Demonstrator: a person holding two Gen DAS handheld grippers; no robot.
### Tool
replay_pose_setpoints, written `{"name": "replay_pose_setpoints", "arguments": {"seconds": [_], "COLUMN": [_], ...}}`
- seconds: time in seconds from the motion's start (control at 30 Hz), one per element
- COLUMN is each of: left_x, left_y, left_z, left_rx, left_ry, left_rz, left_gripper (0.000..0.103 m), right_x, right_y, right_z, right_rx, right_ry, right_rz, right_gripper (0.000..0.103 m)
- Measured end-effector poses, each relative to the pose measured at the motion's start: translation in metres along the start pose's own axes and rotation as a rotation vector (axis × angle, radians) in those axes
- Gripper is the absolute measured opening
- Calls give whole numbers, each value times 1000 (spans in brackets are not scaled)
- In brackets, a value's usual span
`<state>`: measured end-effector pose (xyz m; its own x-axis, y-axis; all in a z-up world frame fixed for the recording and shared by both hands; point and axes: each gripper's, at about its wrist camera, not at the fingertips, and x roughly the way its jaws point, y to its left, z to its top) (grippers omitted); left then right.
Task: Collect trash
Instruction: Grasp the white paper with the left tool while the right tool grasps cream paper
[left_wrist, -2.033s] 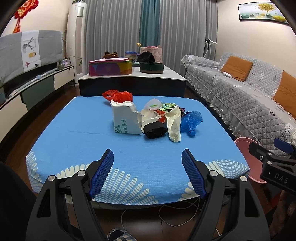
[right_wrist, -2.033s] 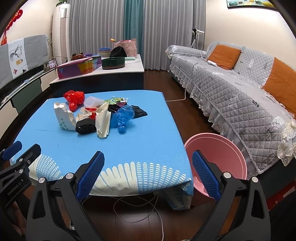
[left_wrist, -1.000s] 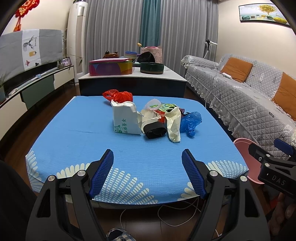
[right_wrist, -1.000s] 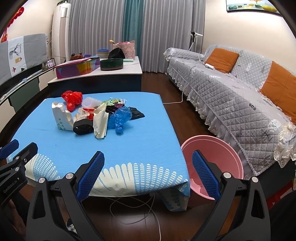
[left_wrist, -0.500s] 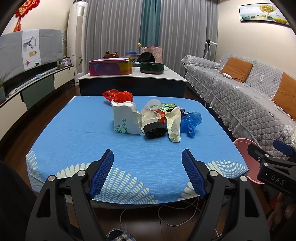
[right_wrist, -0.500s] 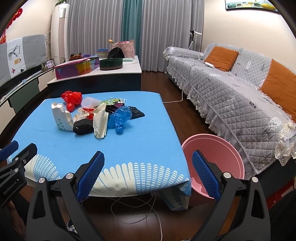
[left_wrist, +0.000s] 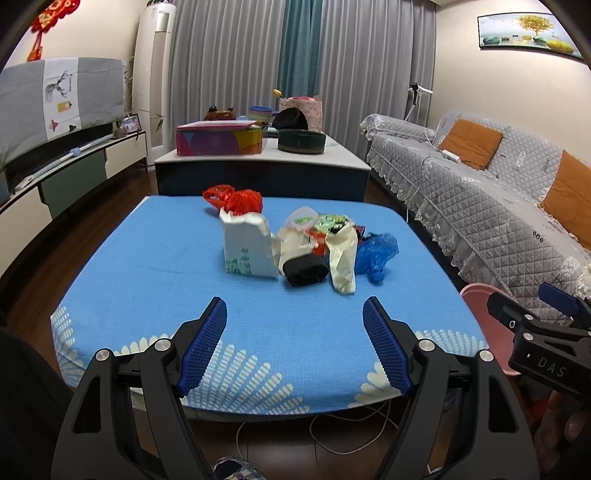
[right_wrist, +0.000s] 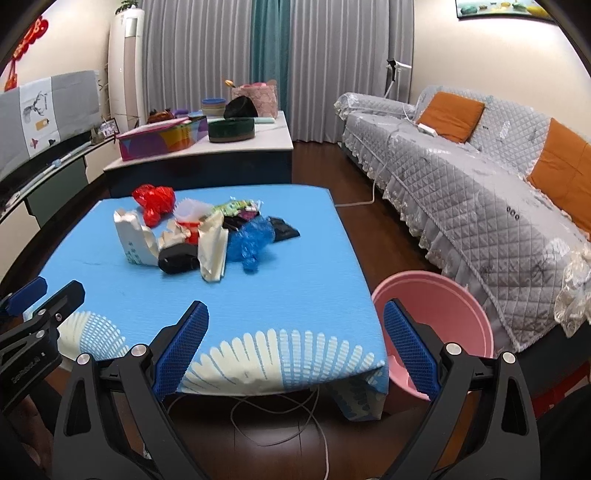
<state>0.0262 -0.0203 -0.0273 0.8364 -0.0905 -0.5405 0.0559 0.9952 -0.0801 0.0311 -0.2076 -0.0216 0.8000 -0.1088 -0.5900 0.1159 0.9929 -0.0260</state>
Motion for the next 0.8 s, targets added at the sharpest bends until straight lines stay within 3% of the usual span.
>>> {"name": "replay_pose_setpoints", "arguments": {"seconds": [0.37, 0.47, 0.63, 0.8], "left_x": [4, 13, 42, 84], "left_y": [7, 10, 21, 36], "left_z": [49, 58, 77, 81], "left_rx": [-15, -13, -33, -75], "left_ry": [-78, -87, -81, -40], "left_rz": [17, 23, 42, 79], "left_gripper": [71, 71, 71, 71], "right_x": [-1, 9, 33, 63], "right_y": [13, 16, 19, 26], "right_z": [56, 74, 92, 91], "right_rx": [-34, -29, 8, 44], "right_ry": [-47, -44, -17, 1], "right_rz": [69, 114, 201, 257], "right_gripper": [86, 80, 54, 51]}}
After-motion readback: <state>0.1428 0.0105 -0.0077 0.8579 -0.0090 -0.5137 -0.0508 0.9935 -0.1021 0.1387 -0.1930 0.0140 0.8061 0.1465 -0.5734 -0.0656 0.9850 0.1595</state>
